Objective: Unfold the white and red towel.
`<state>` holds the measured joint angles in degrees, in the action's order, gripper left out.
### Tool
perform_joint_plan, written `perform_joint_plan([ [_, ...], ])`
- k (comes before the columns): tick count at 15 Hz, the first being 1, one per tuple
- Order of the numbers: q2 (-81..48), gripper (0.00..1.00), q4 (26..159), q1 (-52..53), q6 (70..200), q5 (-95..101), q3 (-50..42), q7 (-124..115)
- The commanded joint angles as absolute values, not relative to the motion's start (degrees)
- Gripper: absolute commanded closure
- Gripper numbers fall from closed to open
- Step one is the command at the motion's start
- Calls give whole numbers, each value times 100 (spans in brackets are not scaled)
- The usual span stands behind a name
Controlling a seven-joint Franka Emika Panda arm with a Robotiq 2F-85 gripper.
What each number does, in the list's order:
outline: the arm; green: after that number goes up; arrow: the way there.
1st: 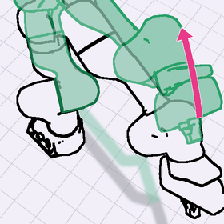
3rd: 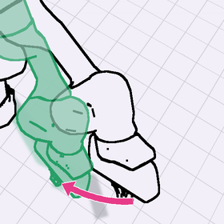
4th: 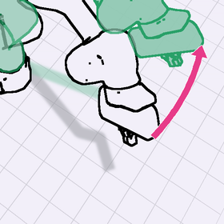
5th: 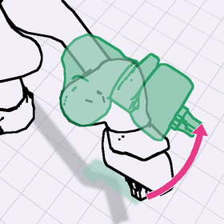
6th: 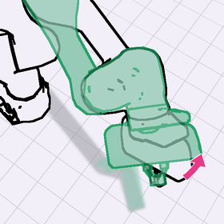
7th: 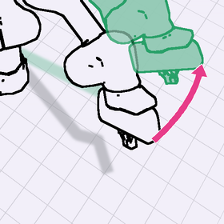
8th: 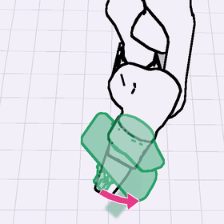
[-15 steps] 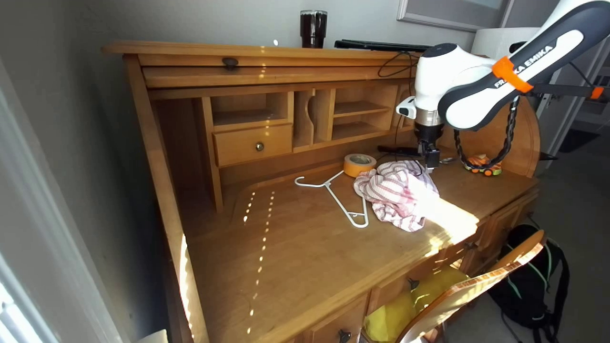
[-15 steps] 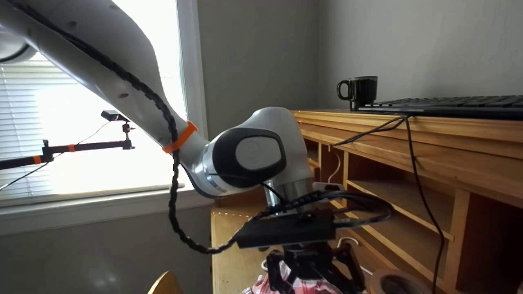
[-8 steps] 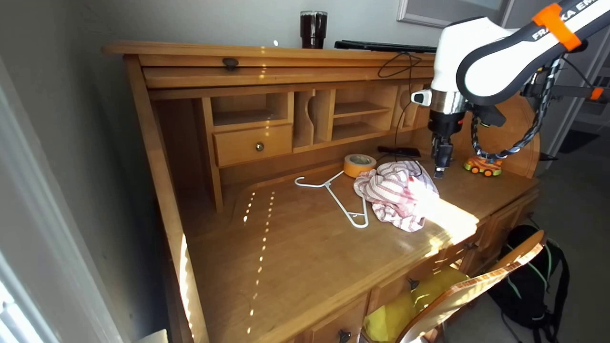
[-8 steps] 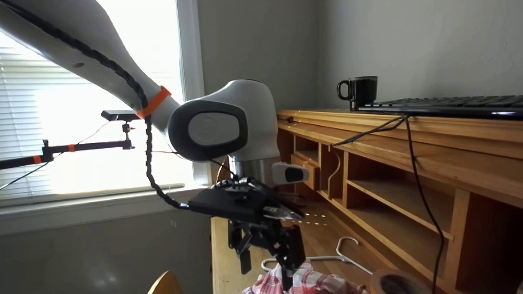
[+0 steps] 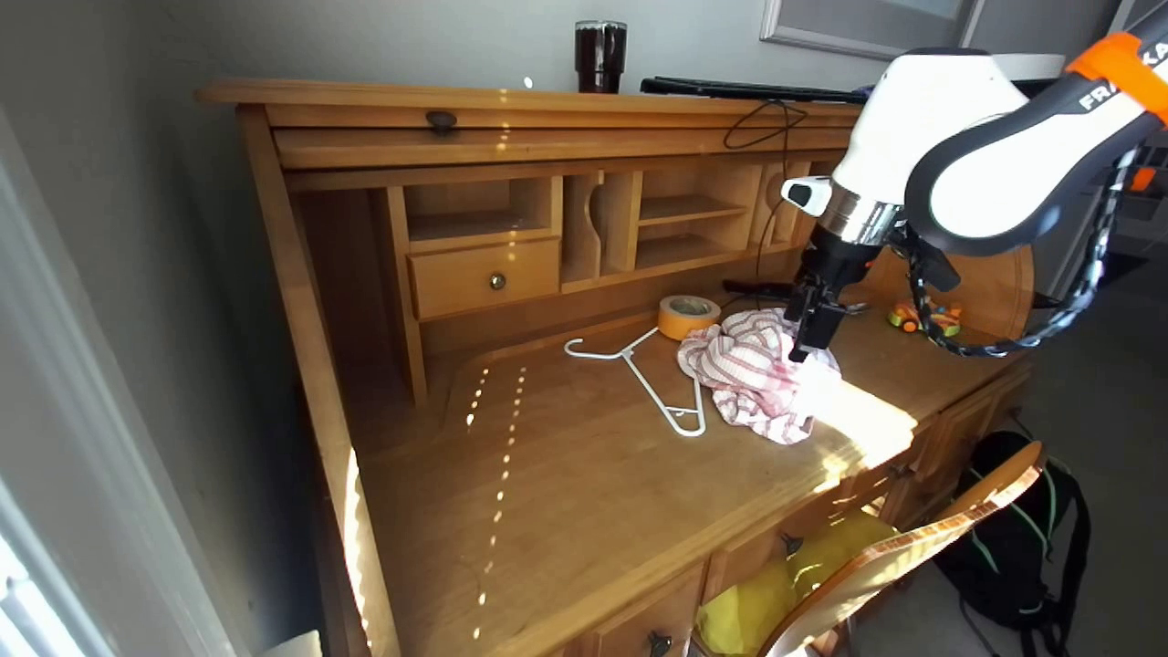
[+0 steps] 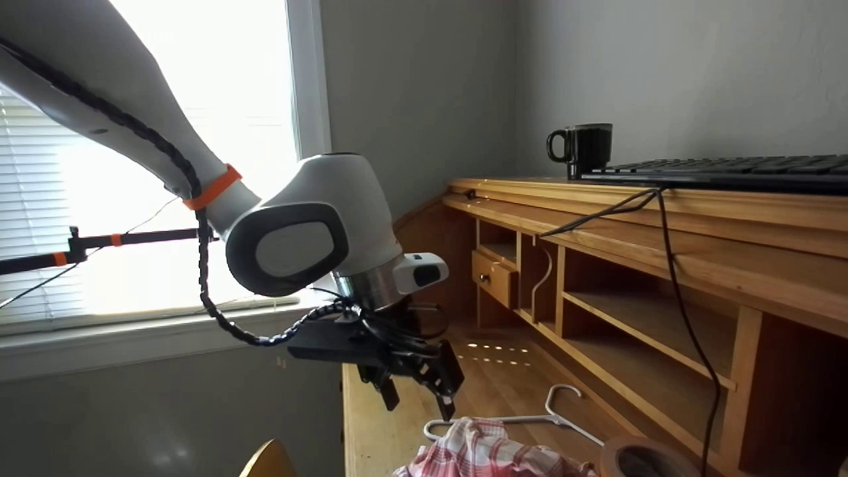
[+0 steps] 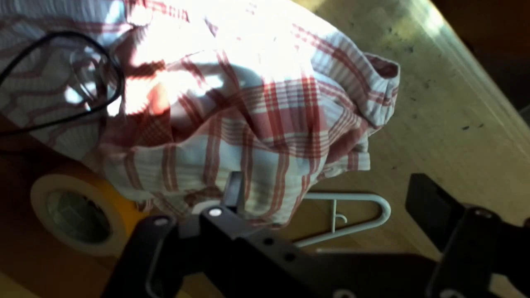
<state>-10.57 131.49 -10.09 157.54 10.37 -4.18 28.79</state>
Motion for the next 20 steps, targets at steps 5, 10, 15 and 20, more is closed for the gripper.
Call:
perform_joint_plan([
  [5,-1355,0,13343,312,17018,4110,-2169,1859],
  [10,-1752,0,13137,1076,17374,6157,-2998,610],
  [15,-2046,0,13107,1322,17582,6952,-2951,351],
  [20,-1980,0,13155,1308,17412,6858,-2837,432],
])
